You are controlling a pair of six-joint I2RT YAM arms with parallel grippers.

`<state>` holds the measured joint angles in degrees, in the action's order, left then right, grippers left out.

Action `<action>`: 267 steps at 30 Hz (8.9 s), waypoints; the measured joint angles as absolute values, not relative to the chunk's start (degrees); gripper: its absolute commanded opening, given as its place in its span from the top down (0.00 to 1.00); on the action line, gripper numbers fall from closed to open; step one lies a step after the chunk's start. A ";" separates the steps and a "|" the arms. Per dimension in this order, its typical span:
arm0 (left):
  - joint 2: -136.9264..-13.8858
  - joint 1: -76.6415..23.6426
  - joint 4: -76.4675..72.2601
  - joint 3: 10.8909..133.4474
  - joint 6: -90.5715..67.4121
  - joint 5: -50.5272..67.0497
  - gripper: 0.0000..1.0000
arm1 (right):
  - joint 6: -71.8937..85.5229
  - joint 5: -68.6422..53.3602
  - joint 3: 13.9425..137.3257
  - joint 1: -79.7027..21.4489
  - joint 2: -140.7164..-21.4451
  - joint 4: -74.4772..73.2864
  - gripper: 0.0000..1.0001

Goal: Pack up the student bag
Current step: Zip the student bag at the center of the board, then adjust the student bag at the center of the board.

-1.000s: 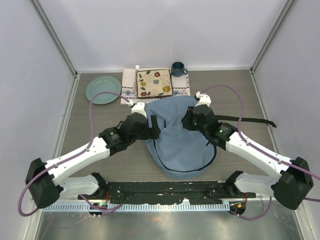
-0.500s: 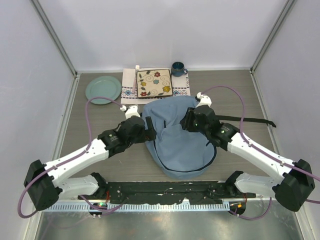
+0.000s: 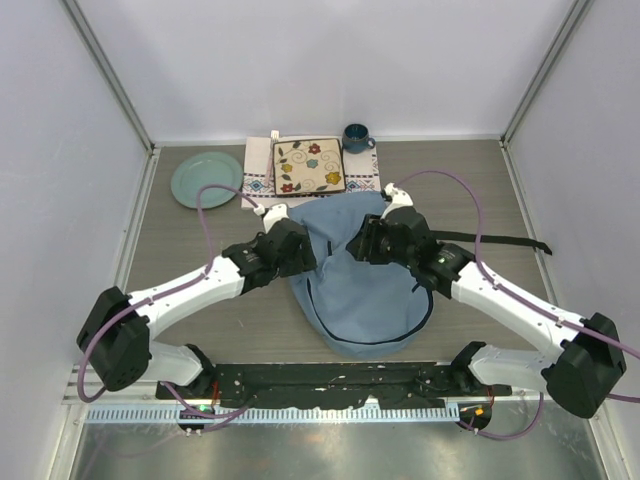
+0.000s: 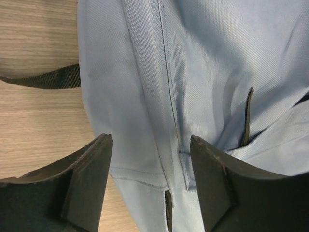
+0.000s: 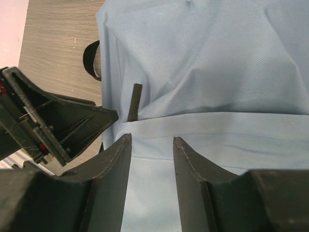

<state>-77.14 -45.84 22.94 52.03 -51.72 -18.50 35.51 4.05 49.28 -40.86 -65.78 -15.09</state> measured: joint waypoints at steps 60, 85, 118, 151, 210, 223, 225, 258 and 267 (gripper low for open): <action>-72.93 -42.98 10.94 43.90 -50.96 -11.27 1.00 | 26.59 19.27 68.34 -52.07 -88.90 -20.40 0.54; -72.88 -42.72 10.94 43.90 -50.81 -10.85 1.00 | 25.08 19.27 68.38 -52.14 -93.14 -21.17 0.99; -71.42 -41.85 8.86 42.72 -51.03 -8.93 1.00 | 34.26 24.45 49.63 -52.40 -74.13 -4.69 0.99; -62.06 -30.63 17.15 40.73 -46.09 0.03 0.20 | 36.47 23.81 45.95 -49.25 -68.77 -5.69 0.99; -65.01 -44.01 20.64 43.83 -32.93 -7.75 1.00 | 37.43 14.26 41.76 -31.53 -67.26 -8.16 0.99; -68.93 -42.72 21.15 48.16 -33.82 -7.57 0.76 | 37.95 11.35 35.75 -29.76 -59.05 -7.77 0.79; -71.94 -42.04 23.77 52.64 -33.61 -8.10 0.60 | 37.80 12.03 34.83 -29.36 -57.34 -8.40 0.58; -56.75 -37.36 22.22 30.79 -49.47 -4.12 0.02 | 51.16 0.78 20.62 -24.62 -52.49 -13.52 0.14; -58.78 -38.70 13.96 27.51 -50.92 2.00 0.09 | 43.07 2.42 33.15 -24.34 -66.65 -17.08 0.07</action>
<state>-58.78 -38.70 13.96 27.51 -50.92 2.00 43.07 2.42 33.15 -24.34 -66.65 -17.08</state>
